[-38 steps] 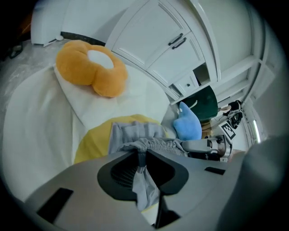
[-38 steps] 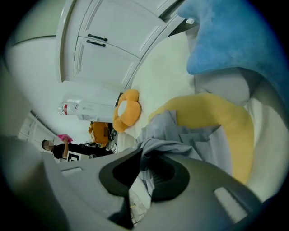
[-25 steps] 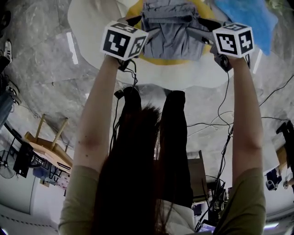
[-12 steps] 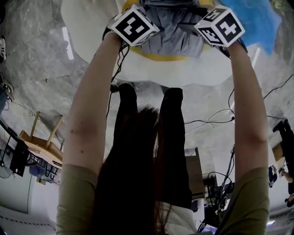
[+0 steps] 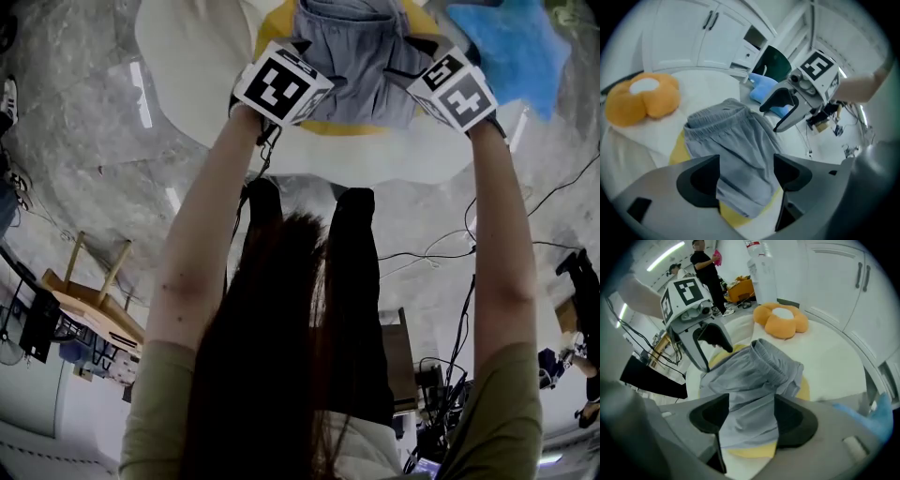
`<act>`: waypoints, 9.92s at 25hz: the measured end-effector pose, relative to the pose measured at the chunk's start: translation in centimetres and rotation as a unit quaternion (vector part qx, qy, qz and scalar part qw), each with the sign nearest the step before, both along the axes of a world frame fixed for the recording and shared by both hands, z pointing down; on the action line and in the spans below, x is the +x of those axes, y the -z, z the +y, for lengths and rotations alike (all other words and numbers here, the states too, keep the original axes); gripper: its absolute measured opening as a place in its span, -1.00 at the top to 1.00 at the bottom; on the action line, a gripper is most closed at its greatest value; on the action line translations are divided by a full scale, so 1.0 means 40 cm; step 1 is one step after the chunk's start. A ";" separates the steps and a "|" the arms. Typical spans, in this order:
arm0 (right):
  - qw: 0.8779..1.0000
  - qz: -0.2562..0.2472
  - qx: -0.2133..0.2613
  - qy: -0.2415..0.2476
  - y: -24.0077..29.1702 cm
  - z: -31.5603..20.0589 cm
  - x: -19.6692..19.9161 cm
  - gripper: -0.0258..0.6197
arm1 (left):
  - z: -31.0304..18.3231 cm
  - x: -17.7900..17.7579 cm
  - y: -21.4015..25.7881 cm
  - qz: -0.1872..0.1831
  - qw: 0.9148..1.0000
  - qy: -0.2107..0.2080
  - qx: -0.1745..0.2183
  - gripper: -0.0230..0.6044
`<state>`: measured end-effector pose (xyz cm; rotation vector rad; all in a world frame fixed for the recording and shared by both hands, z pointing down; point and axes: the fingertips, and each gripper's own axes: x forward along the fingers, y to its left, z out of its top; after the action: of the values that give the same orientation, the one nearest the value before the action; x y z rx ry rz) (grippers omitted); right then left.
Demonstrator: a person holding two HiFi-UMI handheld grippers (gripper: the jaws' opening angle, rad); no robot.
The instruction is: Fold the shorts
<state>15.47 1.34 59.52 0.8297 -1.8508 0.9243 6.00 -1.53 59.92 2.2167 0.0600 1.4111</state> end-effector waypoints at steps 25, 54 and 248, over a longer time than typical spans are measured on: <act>0.977 0.002 0.010 -0.215 -0.037 -0.129 0.091 0.23 | -0.067 -0.018 -0.016 -0.005 0.994 0.010 0.107 -0.24; 0.996 0.027 -0.026 -0.083 -0.094 -0.162 0.096 0.41 | -0.083 0.025 -0.038 0.007 0.988 -0.105 0.112 -0.24; 0.731 0.027 0.608 -0.310 1.973 0.480 -0.053 0.28 | 0.219 -0.284 1.928 0.381 0.760 0.358 0.386 0.69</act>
<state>13.36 20.54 -19.42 2.3306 -2.0291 -0.1659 -5.36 7.23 -17.19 2.8048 -1.1504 0.0042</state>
